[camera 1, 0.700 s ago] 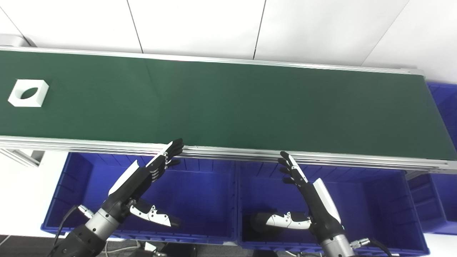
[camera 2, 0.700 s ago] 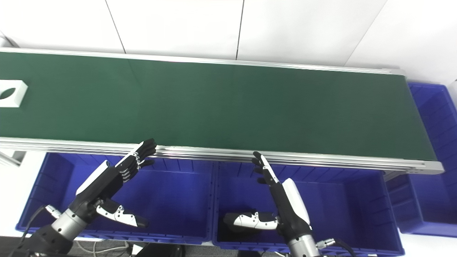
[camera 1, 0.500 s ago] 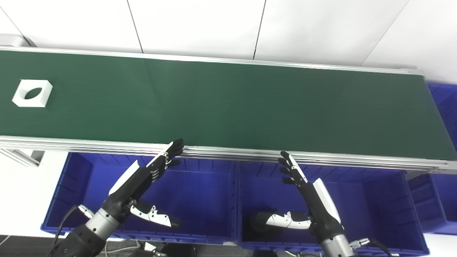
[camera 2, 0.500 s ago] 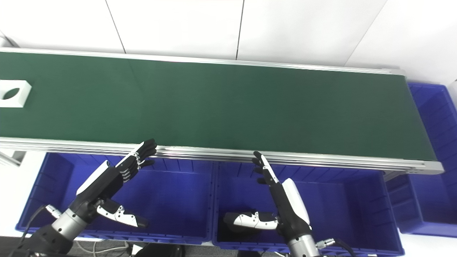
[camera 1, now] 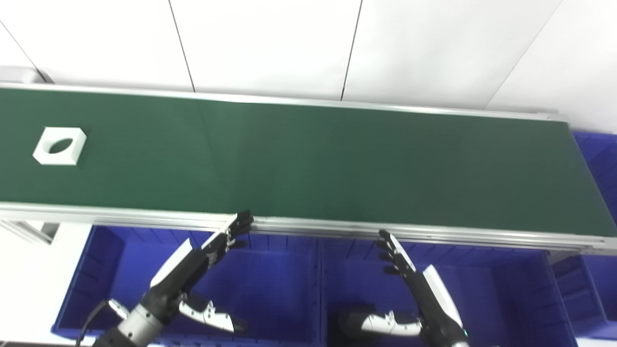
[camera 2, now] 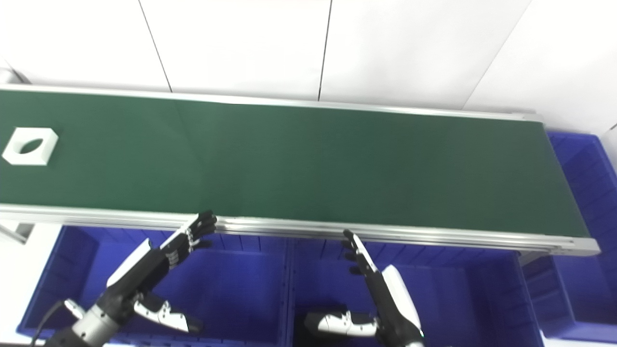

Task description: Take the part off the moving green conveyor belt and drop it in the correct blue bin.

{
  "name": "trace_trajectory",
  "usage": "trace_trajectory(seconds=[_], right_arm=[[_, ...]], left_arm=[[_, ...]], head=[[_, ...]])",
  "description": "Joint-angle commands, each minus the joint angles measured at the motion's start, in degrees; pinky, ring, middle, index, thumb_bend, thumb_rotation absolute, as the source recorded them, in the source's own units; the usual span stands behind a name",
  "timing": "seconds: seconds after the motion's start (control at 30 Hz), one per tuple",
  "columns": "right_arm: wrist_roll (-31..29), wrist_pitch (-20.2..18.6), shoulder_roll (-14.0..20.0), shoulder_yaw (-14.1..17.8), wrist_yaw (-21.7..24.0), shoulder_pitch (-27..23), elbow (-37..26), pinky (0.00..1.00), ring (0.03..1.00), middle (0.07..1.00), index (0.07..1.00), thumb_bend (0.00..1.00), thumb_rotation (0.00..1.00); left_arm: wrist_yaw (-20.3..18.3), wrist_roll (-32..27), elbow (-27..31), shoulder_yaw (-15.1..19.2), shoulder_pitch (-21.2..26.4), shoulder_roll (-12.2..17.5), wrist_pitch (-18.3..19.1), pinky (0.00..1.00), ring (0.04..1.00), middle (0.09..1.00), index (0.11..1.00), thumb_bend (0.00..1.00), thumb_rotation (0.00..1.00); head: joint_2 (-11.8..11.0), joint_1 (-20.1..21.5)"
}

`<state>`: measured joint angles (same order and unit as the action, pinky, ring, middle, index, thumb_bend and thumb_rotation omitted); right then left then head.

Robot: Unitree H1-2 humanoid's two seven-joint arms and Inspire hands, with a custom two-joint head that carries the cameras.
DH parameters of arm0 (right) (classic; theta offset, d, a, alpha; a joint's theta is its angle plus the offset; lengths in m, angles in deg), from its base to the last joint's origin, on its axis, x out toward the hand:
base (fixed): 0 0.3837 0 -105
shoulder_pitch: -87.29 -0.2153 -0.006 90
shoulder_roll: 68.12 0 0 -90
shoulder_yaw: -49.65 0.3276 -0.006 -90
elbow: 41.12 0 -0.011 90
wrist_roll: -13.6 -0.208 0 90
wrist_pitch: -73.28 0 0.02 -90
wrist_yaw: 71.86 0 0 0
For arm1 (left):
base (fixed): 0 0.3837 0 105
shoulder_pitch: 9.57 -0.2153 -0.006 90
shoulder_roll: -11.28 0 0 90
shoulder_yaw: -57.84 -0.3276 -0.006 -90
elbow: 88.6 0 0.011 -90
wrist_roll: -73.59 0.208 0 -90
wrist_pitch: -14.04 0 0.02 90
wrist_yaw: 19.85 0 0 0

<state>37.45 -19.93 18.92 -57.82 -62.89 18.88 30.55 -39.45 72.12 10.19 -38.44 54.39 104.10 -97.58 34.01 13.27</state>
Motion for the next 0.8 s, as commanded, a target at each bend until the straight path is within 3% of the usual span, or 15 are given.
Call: trace_trajectory(seconds=[0.0, 0.5, 0.77], right_arm=[[-0.91, 3.82, 0.16, 0.12, -0.69, -0.26, -0.91, 0.79, 0.881, 0.925, 0.980, 0.92, 0.36], [-0.73, 3.97, 0.42, 0.11, -1.13, -0.17, -1.79, 0.80, 0.880, 0.924, 0.986, 0.91, 0.36], [-1.75, 3.76, 1.04, 1.20, -1.16, -0.24, -2.74, 0.82, 0.882, 0.932, 0.985, 0.90, 0.32]], left_arm=[[0.29, -0.42, 0.94, 0.03, 0.17, 0.49, -1.38, 0.90, 0.969, 0.984, 1.000, 0.96, 0.13], [0.56, -0.22, 1.89, 0.43, -0.08, 0.48, -1.14, 0.89, 0.961, 0.981, 0.999, 0.97, 0.11], [1.46, 1.46, 3.62, 0.35, -0.28, -0.41, 0.23, 0.89, 0.960, 0.983, 1.000, 0.95, 0.12]], head=[[0.07, -0.18], [2.75, -3.44], [4.81, -7.94]])
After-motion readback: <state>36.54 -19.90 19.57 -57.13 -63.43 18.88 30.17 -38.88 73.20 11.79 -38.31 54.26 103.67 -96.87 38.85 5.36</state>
